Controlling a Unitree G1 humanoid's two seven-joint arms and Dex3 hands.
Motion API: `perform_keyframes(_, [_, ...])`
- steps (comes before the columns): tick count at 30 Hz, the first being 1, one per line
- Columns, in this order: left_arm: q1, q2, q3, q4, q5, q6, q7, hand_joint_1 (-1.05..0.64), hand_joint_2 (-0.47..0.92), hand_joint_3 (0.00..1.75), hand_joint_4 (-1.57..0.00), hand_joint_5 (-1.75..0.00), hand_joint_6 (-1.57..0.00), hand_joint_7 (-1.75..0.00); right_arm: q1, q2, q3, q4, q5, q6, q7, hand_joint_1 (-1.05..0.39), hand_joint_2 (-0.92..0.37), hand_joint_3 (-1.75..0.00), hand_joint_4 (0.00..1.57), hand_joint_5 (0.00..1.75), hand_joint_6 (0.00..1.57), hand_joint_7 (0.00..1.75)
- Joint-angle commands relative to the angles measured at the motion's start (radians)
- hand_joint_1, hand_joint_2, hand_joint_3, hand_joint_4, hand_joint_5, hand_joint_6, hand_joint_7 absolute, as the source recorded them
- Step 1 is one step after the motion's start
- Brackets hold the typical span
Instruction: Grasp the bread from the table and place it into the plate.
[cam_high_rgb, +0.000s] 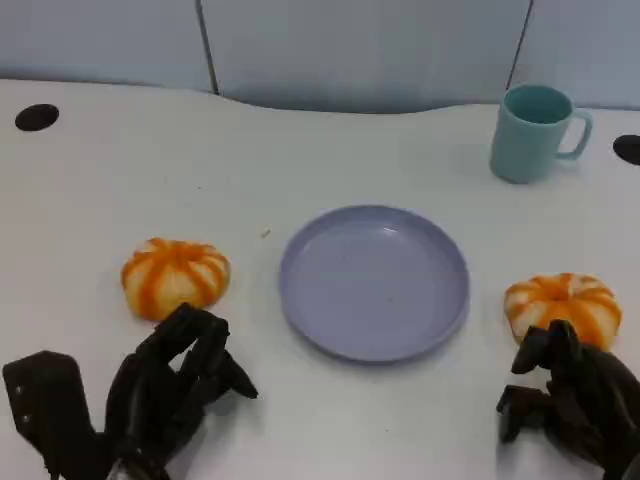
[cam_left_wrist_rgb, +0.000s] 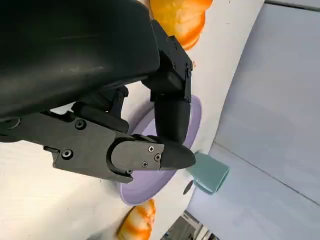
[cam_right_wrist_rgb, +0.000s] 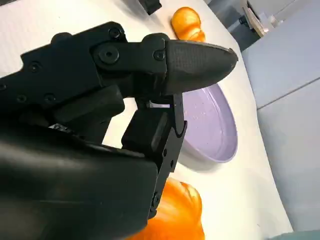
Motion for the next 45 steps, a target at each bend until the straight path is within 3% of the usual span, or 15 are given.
perform_keyframes(1, [-0.011, 0.020, 0.005, 0.013, 0.006, -0.008, -0.002, -0.56, 0.92, 0.28, -0.75, -1.75, -0.47, -1.74, 0.014, -0.013, -0.007, 0.031, -0.004, 0.007, 0.010, -0.43, -0.92, -0.48, 1.34, 1.12, 1.17, 1.10])
perform_keyframes(9, [-0.006, 0.017, 0.009, 0.004, -0.005, 0.005, 0.000, -0.54, 0.92, 0.29, -0.73, -1.75, -0.46, -1.72, 0.014, -0.011, -0.007, 0.039, -0.011, -0.005, 0.008, -0.45, -0.92, -0.45, 1.36, 1.10, 1.18, 1.07])
perform_keyframes(18, [-0.012, 0.015, 0.015, 0.044, -0.004, -0.092, -0.049, -0.64, 0.92, 0.24, -0.69, -1.75, -0.45, -1.65, 0.015, -0.008, -0.001, 0.038, -0.012, -0.011, 0.008, -0.44, -0.92, -0.48, 1.33, 1.11, 1.17, 1.08])
perform_keyframes(19, [-0.020, 0.035, -0.005, 0.073, 0.073, -0.243, -0.045, -0.64, 0.92, 0.24, -0.62, -1.66, -0.41, -1.53, 0.012, -0.007, 0.001, 0.040, -0.015, -0.016, 0.008, -0.44, -0.92, -0.48, 1.33, 1.11, 1.17, 1.08])
perform_keyframes(22, [-0.050, 0.117, -0.061, 0.157, 0.348, -0.634, 0.065, -0.63, 0.92, 0.26, -0.31, -1.05, -0.47, -0.49, 0.006, -0.003, 0.000, 0.044, -0.010, -0.011, 0.008, -0.44, -0.92, -0.48, 1.33, 1.12, 1.17, 1.08])
perform_keyframes(23, [-0.056, 0.133, -0.069, 0.174, 0.402, -0.686, 0.105, -0.62, 0.92, 0.24, -0.26, -0.94, -0.50, -0.32, 0.006, -0.002, 0.000, 0.044, -0.010, -0.012, 0.008, -0.44, -0.92, -0.48, 1.33, 1.12, 1.17, 1.08])
perform_keyframes(25, [-0.074, 0.166, -0.080, 0.206, 0.515, -0.777, 0.198, -0.58, 0.92, 0.19, -0.18, -0.80, -0.50, -0.15, 0.005, 0.003, -0.004, 0.042, -0.009, -0.001, -0.008, -0.45, -0.92, -0.45, 1.34, 1.11, 1.18, 1.08])
perform_keyframes(27, [-0.089, 0.181, -0.088, 0.244, 0.567, -0.832, 0.253, -0.56, 0.92, 0.17, -0.15, -0.76, -0.50, -0.10, 0.005, 0.005, -0.005, 0.040, -0.008, 0.006, -0.015, -0.46, -0.92, -0.43, 1.35, 1.10, 1.19, 1.07])
perform_keyframes(29, [-0.113, 0.253, -0.122, 0.233, 0.785, -0.868, 0.430, -0.58, 0.92, 0.13, -0.08, -0.63, -0.42, -0.04, 0.005, 0.003, 0.001, 0.041, -0.016, -0.007, -0.012, -0.46, -0.92, -0.44, 1.36, 1.09, 1.19, 1.07])
perform_keyframes(33, [-0.138, 0.323, -0.179, 0.209, 0.994, -0.849, 0.628, -0.61, 0.92, 0.08, -0.04, -0.46, -0.33, 0.00, 0.005, 0.007, -0.003, 0.037, -0.005, 0.003, -0.012, -0.45, -0.92, -0.45, 1.36, 1.09, 1.19, 1.07])
perform_keyframes(38, [-0.168, 0.411, -0.262, 0.081, 1.212, -0.623, 0.729, -0.67, 0.92, 0.03, 0.00, -0.19, -0.18, -0.01, 0.009, 0.009, -0.003, 0.031, 0.001, 0.008, -0.006, -0.45, -0.92, -0.47, 1.35, 1.09, 1.18, 1.07])
perform_keyframes(41, [-0.185, 0.448, -0.316, 0.040, 1.307, -0.504, 0.763, -0.70, 0.92, 0.03, -0.02, -0.16, -0.17, -0.01, 0.011, 0.010, -0.002, 0.025, -0.002, 0.013, -0.011, -0.44, -0.92, -0.48, 1.35, 1.10, 1.18, 1.07])
perform_keyframes(45, [-0.185, 0.466, -0.357, 0.024, 1.302, -0.458, 0.783, -0.71, 0.92, 0.03, -0.03, -0.15, -0.17, -0.01, 0.012, 0.011, -0.002, 0.023, -0.003, 0.016, -0.012, -0.44, -0.92, -0.48, 1.35, 1.10, 1.18, 1.08])
